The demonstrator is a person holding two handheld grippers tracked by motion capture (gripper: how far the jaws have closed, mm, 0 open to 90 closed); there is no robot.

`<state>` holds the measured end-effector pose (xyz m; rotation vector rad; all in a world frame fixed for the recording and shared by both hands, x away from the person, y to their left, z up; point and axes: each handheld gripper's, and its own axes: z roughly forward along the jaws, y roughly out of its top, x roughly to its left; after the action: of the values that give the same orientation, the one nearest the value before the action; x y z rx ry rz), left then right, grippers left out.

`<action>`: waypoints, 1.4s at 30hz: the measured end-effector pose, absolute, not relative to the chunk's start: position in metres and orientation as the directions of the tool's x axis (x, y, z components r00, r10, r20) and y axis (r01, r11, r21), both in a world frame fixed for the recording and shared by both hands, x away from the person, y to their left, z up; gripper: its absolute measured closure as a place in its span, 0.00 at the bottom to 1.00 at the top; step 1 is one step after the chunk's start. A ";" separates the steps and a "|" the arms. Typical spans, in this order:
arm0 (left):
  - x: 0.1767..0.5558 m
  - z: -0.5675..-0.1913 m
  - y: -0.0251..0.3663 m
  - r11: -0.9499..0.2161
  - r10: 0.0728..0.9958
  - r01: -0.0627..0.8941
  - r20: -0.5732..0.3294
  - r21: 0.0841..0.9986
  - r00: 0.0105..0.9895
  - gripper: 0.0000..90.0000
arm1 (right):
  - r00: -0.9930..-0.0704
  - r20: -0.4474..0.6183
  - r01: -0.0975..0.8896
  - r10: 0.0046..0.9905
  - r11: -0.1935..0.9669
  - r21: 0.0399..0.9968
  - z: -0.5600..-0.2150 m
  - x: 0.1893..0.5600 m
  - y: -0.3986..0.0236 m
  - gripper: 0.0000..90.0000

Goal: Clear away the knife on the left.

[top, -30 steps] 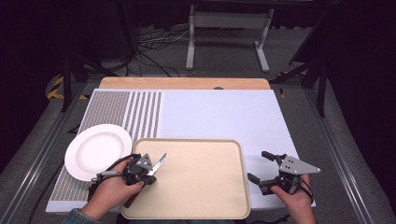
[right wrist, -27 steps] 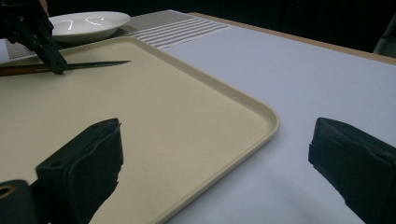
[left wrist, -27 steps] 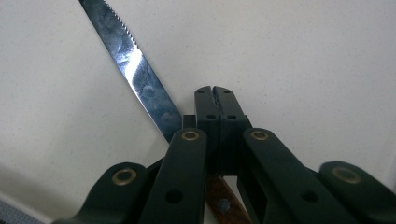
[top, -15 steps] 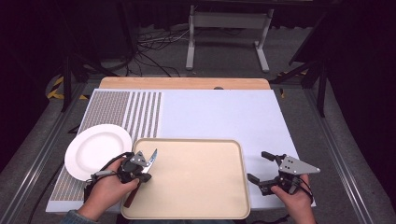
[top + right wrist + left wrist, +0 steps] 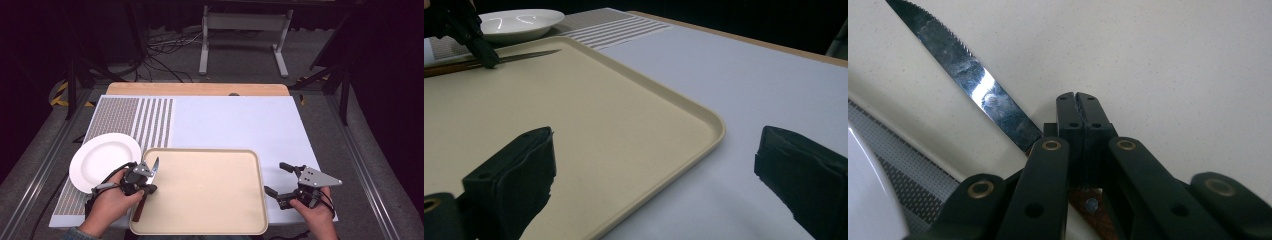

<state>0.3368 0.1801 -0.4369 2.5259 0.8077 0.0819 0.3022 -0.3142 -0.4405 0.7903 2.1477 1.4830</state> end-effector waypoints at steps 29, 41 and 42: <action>0.339 -0.437 0.189 -0.682 0.603 0.556 -0.066 0.475 0.795 1.00 | -0.758 -0.023 0.219 0.652 0.287 0.933 -0.441 0.302 -0.313 0.04; 0.335 -0.433 0.188 -0.653 0.611 0.577 -0.109 0.491 0.784 0.95 | -0.759 -0.023 0.219 0.651 0.288 0.932 -0.442 0.303 -0.313 0.04; 0.336 -0.432 0.189 -0.659 0.603 0.559 -0.091 0.503 0.792 0.91 | -0.759 -0.023 0.219 0.651 0.288 0.932 -0.442 0.303 -0.313 0.04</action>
<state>0.3364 0.1886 -0.4316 2.4625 0.8646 0.1133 0.3025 -0.3126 -0.4417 0.7815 2.1630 1.4690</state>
